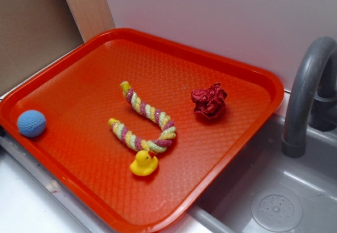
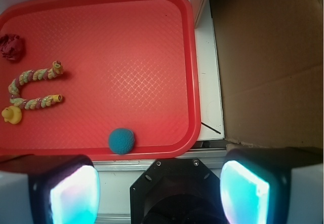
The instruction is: Grab the yellow duck.
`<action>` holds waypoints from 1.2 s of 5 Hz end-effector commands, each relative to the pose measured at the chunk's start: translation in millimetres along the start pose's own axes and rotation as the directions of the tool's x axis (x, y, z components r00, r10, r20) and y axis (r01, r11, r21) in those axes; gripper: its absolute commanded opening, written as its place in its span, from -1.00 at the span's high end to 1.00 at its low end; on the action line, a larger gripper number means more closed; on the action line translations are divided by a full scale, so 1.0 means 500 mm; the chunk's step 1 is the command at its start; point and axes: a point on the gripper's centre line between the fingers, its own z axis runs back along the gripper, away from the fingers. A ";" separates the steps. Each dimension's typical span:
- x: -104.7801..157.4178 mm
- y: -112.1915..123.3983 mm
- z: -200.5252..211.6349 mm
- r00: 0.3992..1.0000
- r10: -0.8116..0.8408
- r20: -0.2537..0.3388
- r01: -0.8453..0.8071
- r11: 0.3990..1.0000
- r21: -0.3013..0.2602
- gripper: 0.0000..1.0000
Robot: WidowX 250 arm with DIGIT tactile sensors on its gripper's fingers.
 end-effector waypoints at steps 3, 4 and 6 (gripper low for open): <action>0.029 -0.156 -0.038 0.997 -0.050 0.062 0.056 0.994 -0.096 -1.00; 0.045 -0.233 -0.064 0.993 -0.106 0.042 0.112 0.981 -0.157 -1.00; -0.011 -0.390 -0.114 0.992 -0.118 -0.033 0.107 0.965 -0.238 -1.00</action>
